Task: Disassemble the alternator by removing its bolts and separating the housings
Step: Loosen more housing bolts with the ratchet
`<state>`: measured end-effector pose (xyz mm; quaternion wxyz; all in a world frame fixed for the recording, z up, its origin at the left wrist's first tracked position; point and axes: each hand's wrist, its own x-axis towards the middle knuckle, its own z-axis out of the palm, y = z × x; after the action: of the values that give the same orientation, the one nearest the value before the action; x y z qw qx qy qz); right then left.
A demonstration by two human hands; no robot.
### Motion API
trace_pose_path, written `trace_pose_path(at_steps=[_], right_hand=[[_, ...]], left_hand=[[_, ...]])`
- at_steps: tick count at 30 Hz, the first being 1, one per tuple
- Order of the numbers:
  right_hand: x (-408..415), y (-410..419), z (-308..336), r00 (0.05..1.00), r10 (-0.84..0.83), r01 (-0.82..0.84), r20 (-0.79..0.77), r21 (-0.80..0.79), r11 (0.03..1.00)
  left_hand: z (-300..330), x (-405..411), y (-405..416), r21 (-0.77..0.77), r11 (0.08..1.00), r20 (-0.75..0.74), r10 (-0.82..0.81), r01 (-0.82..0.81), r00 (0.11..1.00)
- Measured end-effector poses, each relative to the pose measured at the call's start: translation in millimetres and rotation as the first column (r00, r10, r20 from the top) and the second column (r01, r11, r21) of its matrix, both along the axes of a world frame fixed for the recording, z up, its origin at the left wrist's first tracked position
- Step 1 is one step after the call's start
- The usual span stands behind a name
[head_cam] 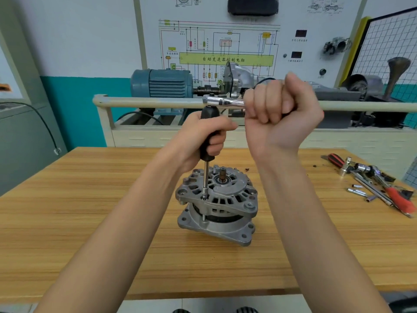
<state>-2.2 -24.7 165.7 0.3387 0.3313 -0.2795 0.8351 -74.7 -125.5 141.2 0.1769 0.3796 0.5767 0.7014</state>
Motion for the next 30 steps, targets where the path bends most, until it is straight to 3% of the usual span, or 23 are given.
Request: trace_pose_path(at_steps=[3, 7, 10, 12, 16, 19, 21, 25, 28, 30], right_hand=[[-9.1, 11.9, 3.5, 0.955, 0.275, -0.241, 0.108, -0.251, 0.937], [-14.3, 11.4, 2.6, 0.948, 0.307, -0.262, 0.088, -0.333, 0.906], [-6.6, 4.4, -2.6, 0.985, 0.167, -0.153, 0.050, -0.211, 0.965], [-2.6, -4.6, -6.6, 1.000, -0.006, 0.005, -0.021, -0.074, 0.997], [0.6, -26.2, -13.6, 0.913, -0.353, 0.375, -0.203, 0.082, 0.923], [1.3, -33.0, -14.3, 0.874, -0.423, 0.458, -0.238, 0.117, 0.881], [0.7, -26.1, -10.5, 0.922, -0.331, 0.356, -0.199, 0.100, 0.929], [-2.6, 3.7, 0.4, 0.999, 0.048, -0.048, 0.021, -0.027, 0.999], [-13.4, 17.5, 4.3, 0.938, 0.322, -0.276, 0.132, -0.278, 0.920], [-18.8, 16.9, 6.2, 0.920, 0.369, -0.299, 0.136, -0.366, 0.881]], left_hand=[[3.7, -6.6, -6.7, -0.043, 0.970, 0.010, -0.239, 0.239, 0.971], [0.8, -2.9, -1.0, -0.020, 0.979, 0.077, -0.203, 0.205, 0.976], [-1.1, 3.4, 4.6, 0.003, 1.000, 0.043, -0.003, 0.003, 0.999], [-1.4, 8.0, 10.2, 0.030, 0.986, 0.035, 0.161, -0.162, 0.986], [-2.9, 15.2, 20.1, 0.074, 0.934, 0.045, 0.347, -0.350, 0.937], [-4.8, 16.1, 20.6, 0.092, 0.910, 0.042, 0.401, -0.404, 0.915], [-4.8, 15.1, 18.7, 0.084, 0.916, 0.045, 0.390, -0.393, 0.920], [-2.2, 9.8, 8.3, 0.018, 0.976, -0.011, 0.217, -0.217, 0.976], [4.1, 5.8, 1.0, -0.035, 0.998, -0.018, 0.042, -0.043, 0.999], [6.8, 5.1, 0.4, -0.039, 0.999, -0.019, -0.006, 0.006, 1.000]])
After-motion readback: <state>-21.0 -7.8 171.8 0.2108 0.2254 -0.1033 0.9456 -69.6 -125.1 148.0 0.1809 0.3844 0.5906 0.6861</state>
